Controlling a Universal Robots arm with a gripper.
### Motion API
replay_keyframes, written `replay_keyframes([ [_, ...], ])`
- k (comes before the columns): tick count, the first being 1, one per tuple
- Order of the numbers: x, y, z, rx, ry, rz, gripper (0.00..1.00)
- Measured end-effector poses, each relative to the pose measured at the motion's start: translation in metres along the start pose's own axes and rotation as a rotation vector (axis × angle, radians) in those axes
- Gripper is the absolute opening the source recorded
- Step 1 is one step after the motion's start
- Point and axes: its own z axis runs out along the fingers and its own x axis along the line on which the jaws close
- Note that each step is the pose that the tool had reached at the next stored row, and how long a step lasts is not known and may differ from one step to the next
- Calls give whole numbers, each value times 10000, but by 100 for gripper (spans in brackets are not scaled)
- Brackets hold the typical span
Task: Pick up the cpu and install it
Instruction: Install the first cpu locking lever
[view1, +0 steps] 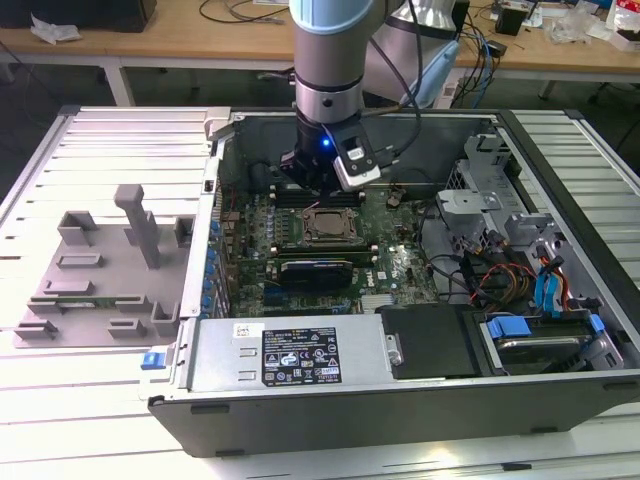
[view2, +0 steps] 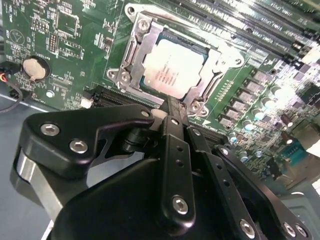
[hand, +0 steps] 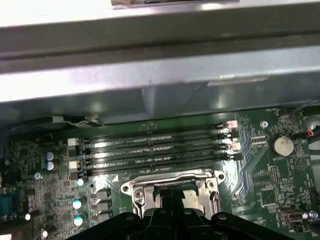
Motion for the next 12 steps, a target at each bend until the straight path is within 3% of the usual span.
replay_keyframes([
  [5, 15, 113, 17, 0, -1, 5, 11],
  [9, 19, 131, 61, 3, -3, 38, 11],
  [10, 20, 128, 91, 9, -18, 162, 11],
  [12, 17, 123, 137, 41, -95, 839, 11],
])
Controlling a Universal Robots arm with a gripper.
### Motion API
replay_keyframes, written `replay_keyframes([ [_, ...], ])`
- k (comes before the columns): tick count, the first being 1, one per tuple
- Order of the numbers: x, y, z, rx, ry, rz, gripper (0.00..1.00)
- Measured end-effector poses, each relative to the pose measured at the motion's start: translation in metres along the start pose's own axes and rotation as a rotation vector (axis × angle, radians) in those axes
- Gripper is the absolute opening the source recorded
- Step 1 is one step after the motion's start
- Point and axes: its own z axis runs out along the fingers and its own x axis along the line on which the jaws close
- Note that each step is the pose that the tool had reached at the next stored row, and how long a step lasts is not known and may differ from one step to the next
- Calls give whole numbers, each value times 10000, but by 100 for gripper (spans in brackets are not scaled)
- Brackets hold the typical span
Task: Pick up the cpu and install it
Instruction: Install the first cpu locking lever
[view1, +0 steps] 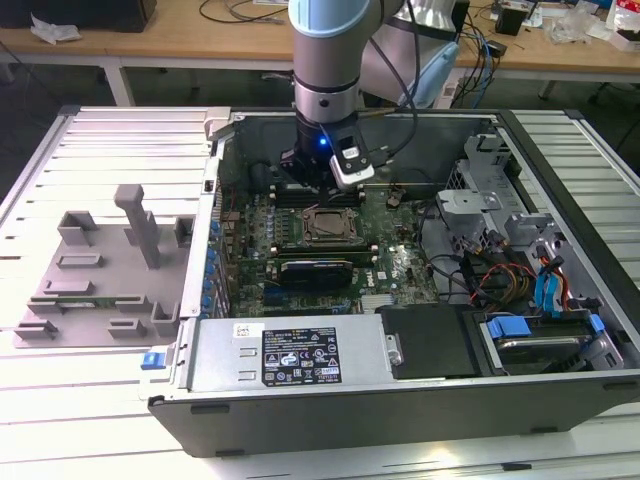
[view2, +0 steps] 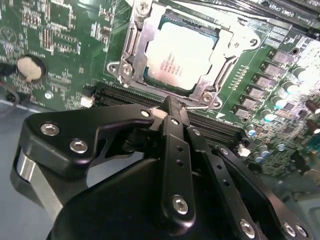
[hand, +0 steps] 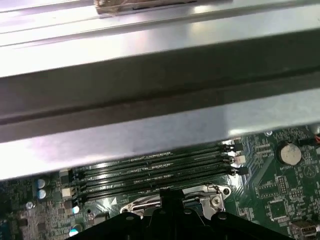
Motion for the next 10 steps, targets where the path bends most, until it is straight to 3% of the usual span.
replay_keyframes([
  [3, -30, 15, 19, 22, -36, 303, 11],
  [10, -28, 87, 53, 103, -104, 781, 11],
])
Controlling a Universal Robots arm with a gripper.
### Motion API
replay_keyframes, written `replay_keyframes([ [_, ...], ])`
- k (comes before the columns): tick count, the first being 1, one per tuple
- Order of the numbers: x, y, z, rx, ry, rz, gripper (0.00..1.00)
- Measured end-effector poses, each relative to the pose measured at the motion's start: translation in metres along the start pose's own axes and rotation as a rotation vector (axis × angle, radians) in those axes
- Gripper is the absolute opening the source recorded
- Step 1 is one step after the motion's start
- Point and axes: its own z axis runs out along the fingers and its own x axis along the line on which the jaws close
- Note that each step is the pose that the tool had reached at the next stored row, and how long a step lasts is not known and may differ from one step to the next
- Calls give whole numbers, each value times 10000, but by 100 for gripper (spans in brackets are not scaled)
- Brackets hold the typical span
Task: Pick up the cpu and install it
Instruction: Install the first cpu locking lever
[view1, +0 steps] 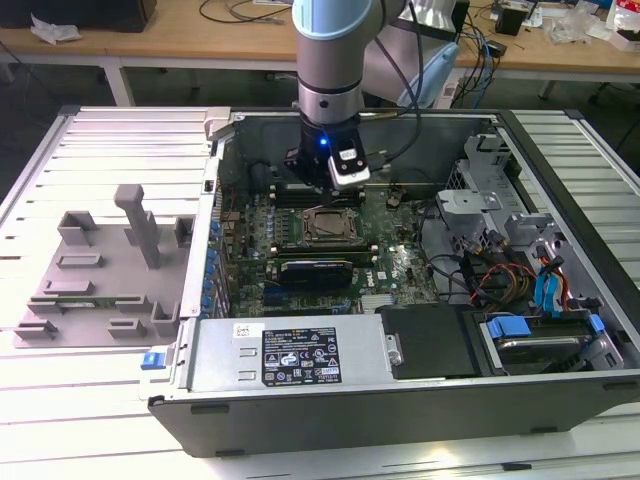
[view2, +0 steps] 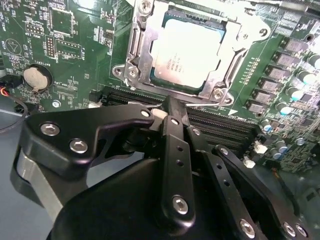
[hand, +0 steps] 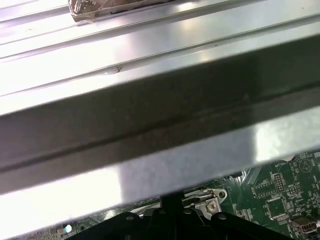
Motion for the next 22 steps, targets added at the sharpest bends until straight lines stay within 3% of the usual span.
replay_keyframes([
  [4, 8, 49, 13, 58, -28, 121, 11],
  [11, -21, 51, 81, 197, -141, 926, 11],
  [15, -32, 50, 110, 239, -174, 1254, 11],
  [19, -93, 67, 135, 228, -184, 1312, 11],
  [22, -96, 68, 135, 231, -184, 1320, 11],
])
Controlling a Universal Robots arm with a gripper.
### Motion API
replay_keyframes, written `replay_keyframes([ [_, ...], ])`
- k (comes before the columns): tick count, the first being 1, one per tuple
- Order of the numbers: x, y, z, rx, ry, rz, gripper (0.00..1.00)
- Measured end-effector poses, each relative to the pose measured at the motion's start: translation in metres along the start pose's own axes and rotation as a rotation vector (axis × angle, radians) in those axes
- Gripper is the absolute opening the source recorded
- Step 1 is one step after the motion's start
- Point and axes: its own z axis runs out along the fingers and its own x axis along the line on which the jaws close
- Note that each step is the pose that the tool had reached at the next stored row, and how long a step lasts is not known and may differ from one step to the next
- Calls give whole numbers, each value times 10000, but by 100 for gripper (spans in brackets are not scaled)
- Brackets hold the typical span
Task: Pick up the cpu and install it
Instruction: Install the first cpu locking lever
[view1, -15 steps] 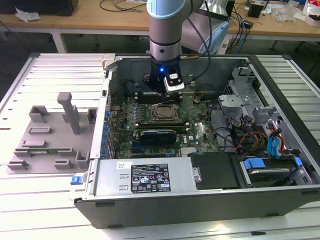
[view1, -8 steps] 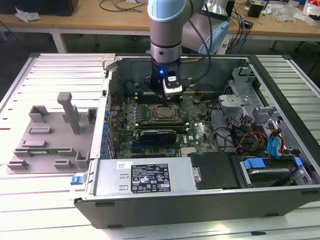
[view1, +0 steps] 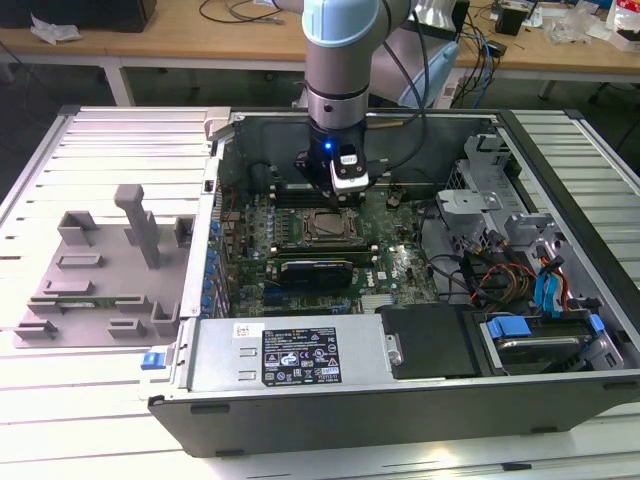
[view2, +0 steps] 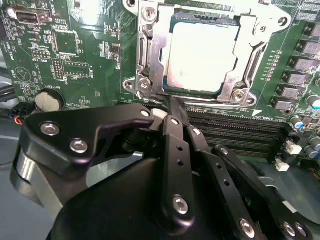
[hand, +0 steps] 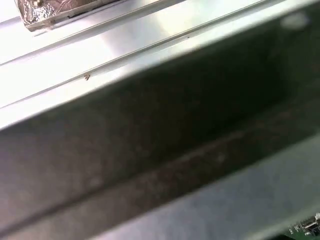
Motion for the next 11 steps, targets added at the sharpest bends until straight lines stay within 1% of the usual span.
replay_keyframes([
  [1, 0, 1, -5, -1, -1, 0, 11],
  [2, -1, 3, -23, -2, -2, 0, 11],
  [4, -4, 8, -89, -1, 0, 0, 11],
  [6, -5, 10, -111, 14, -7, -1, 11],
  [9, -5, 10, -112, 25, -12, -3, 11],
  [10, -5, 10, -113, 56, -17, -90, 11],
  [11, -5, 10, -113, 96, -20, -306, 11],
])
